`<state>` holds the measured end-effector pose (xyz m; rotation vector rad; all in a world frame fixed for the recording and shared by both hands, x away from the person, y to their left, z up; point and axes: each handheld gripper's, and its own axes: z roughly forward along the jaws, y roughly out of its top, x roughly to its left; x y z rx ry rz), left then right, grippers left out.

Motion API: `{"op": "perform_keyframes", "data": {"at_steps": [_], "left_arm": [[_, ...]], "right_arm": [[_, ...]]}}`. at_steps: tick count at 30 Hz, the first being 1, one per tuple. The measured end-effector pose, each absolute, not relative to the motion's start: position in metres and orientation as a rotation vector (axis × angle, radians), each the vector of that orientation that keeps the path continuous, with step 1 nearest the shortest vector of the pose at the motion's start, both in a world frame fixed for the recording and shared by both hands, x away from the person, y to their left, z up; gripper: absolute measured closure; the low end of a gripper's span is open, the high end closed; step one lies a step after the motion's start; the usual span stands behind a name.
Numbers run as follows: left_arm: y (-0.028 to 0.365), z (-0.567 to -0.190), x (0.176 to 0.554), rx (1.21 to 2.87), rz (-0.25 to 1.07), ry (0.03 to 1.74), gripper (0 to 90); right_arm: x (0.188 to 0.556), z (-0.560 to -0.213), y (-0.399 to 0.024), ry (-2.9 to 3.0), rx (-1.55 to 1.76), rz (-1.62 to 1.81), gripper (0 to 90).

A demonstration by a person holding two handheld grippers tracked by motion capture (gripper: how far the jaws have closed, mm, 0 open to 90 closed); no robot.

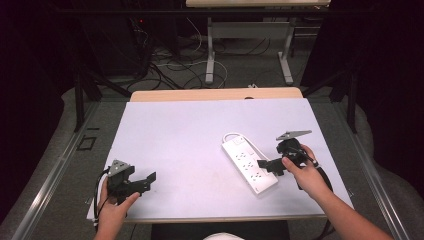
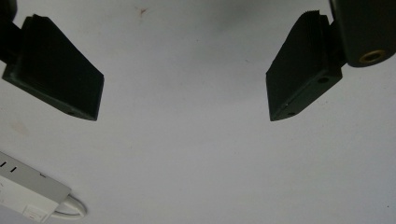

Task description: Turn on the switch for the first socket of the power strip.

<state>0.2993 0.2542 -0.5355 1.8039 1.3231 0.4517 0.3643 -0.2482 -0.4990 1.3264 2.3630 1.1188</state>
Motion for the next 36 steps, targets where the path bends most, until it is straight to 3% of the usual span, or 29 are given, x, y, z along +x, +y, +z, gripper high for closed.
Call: {"op": "perform_keyframes", "data": {"at_steps": [22,36], "left_arm": [[0.253,-0.538,0.301,1.803,0.414,1.325,0.6],[0.252,-0.539,0.301,1.8,0.419,1.329,0.4]], "right_arm": [[0.325,-0.519,-0.302,2.143,1.37,1.129,0.0],[0.315,-0.535,-0.325,2.118,1.425,1.11,0.3]]}}
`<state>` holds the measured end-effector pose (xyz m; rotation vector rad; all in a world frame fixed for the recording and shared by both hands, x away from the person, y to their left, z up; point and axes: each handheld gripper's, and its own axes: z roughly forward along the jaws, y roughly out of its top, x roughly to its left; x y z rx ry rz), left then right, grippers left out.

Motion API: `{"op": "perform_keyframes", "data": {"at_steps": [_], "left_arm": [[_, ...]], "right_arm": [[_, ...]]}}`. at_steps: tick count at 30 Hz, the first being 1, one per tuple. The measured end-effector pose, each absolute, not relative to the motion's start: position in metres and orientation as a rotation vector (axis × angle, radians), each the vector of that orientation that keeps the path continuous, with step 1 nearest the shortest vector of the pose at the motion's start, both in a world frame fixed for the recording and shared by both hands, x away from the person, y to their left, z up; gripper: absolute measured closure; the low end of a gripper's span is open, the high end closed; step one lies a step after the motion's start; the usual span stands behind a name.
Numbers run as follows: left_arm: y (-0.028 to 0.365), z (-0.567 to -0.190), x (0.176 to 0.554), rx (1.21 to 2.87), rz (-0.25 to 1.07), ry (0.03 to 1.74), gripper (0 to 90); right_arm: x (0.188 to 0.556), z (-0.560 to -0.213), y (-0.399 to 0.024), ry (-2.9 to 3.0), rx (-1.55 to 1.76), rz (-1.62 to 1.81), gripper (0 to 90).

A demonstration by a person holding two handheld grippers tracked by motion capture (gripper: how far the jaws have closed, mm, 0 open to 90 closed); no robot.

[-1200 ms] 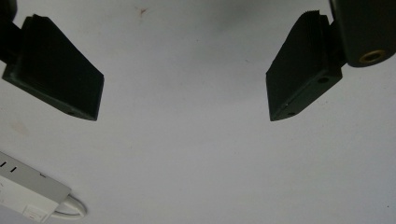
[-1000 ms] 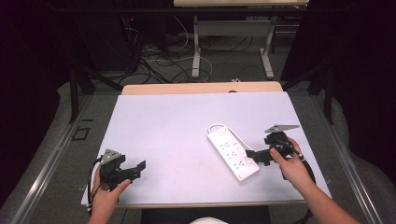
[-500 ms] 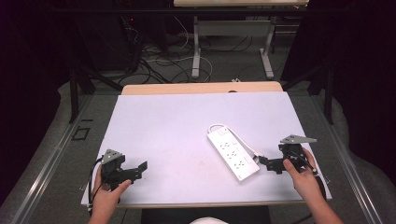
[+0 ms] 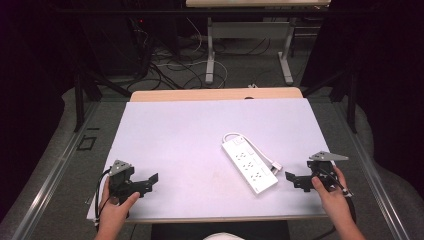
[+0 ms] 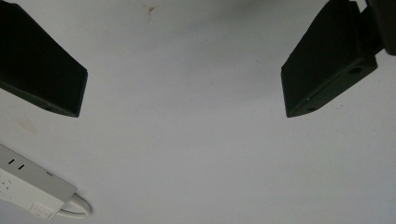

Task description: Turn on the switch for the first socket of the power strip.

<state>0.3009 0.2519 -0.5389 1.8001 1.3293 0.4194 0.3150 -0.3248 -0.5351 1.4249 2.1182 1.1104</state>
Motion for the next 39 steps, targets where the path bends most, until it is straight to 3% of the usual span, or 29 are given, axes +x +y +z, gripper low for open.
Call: {"op": "perform_keyframes", "data": {"at_steps": [39], "left_arm": [[0.253,-0.539,0.301,1.818,0.397,1.301,0.4]], "right_arm": [[0.317,-0.556,-0.335,2.132,1.486,1.055,2.0]]}}
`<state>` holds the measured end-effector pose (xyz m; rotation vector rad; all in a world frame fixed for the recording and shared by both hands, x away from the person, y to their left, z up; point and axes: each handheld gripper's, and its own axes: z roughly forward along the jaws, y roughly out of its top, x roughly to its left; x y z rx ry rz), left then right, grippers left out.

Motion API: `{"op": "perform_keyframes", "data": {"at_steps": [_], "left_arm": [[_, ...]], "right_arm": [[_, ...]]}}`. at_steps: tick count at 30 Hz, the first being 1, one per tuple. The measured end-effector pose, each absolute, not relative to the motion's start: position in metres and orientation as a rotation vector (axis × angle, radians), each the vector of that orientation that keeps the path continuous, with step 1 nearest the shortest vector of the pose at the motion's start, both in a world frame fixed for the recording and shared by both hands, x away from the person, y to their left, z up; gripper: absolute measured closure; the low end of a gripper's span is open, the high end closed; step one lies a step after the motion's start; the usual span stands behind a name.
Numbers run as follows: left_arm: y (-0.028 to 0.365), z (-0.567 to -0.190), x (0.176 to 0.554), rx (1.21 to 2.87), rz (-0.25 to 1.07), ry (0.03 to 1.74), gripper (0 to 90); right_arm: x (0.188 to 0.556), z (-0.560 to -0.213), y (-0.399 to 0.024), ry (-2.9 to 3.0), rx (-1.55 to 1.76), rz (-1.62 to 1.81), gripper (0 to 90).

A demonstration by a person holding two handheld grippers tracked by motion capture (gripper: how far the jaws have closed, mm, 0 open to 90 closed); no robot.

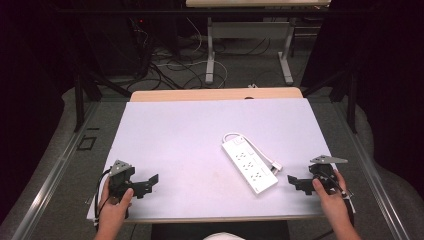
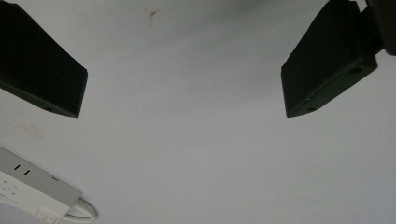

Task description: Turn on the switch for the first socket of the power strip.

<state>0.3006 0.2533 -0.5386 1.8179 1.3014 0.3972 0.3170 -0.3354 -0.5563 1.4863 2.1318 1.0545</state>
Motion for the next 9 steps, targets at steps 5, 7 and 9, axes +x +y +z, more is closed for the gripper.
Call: {"op": "perform_keyframes", "data": {"at_steps": [5,7,9], "left_arm": [[0.2524,-0.5397,0.3008,1.8,0.415,1.302,0.4],[0.2524,-0.5397,0.3009,1.801,0.414,1.301,0.4],[0.2525,-0.5397,0.3011,1.803,0.415,1.297,0.4]], "right_arm": [[0.3168,-0.5557,-0.3355,2.124,1.501,1.054,2.1],[0.3166,-0.5557,-0.3355,2.123,1.504,1.054,2.1],[0.3167,-0.5557,-0.3356,2.124,1.504,1.051,2.2]]}}
